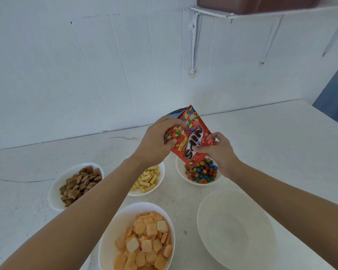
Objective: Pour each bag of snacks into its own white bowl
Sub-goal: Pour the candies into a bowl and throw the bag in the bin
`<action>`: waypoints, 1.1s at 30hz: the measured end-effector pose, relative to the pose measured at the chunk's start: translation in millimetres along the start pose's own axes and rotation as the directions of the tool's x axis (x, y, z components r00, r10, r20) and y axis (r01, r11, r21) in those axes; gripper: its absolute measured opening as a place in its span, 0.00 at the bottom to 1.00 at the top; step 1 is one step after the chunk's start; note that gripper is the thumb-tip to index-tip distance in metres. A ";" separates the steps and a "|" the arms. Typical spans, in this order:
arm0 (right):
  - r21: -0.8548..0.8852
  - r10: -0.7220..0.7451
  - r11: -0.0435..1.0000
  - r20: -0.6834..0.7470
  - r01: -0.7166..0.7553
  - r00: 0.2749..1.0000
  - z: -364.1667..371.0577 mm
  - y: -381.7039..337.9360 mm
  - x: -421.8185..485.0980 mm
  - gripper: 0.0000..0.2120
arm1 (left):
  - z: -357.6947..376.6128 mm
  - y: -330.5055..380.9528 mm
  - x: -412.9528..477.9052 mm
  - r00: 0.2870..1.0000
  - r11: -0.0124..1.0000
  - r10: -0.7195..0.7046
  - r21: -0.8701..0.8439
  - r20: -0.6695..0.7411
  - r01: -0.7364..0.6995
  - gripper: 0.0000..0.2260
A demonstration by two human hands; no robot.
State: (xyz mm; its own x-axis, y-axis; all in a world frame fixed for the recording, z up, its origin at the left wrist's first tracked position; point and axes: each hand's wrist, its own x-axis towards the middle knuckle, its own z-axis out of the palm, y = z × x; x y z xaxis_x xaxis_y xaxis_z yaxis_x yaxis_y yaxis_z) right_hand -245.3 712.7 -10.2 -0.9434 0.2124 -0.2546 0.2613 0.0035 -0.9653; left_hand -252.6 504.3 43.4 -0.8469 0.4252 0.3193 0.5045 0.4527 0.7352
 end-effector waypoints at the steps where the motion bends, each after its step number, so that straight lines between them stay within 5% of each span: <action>1: -0.016 -0.033 0.999 -0.006 0.033 0.999 -0.1 -2.3 -0.3 0.24 | -0.7 1.3 0.0 1.000 1.000 0.010 0.000 -0.014 -0.010 0.19; 7: -0.092 -0.236 0.969 -0.065 0.230 0.970 2.4 -14.2 -1.8 0.25 | -11.6 7.2 4.4 0.995 0.994 -0.087 -0.075 -0.043 0.084 0.18; 16: -0.284 -0.283 0.924 -0.058 0.256 0.957 10.2 -0.3 -12.4 0.31 | -2.1 9.3 -7.0 0.994 0.990 -0.100 -0.100 -0.046 0.095 0.16; 24: -0.195 -0.367 0.918 -0.085 0.345 0.926 9.0 -16.1 -7.3 0.27 | -10.2 22.0 -1.2 0.993 0.982 -0.073 -0.179 -0.098 0.055 0.13; 29: -0.041 -0.264 0.965 -0.138 0.260 0.955 5.7 -3.7 -7.2 0.31 | -7.9 14.6 -7.7 0.970 0.931 -0.190 -0.340 -0.149 0.130 0.13; 33: 0.084 -0.103 0.991 0.002 0.102 0.995 7.6 -2.7 -5.7 0.25 | -6.7 4.5 -18.8 0.939 0.865 -0.309 -0.455 -0.149 0.213 0.22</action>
State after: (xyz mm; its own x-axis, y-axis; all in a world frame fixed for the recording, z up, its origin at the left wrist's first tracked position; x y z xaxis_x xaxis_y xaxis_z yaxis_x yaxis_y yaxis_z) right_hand -242.2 704.1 -6.6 -0.9658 0.2085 -0.1544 0.1456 -0.0570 -0.9877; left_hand -235.5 493.1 44.7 -0.9765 0.1427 0.1614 0.1795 0.1249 0.9758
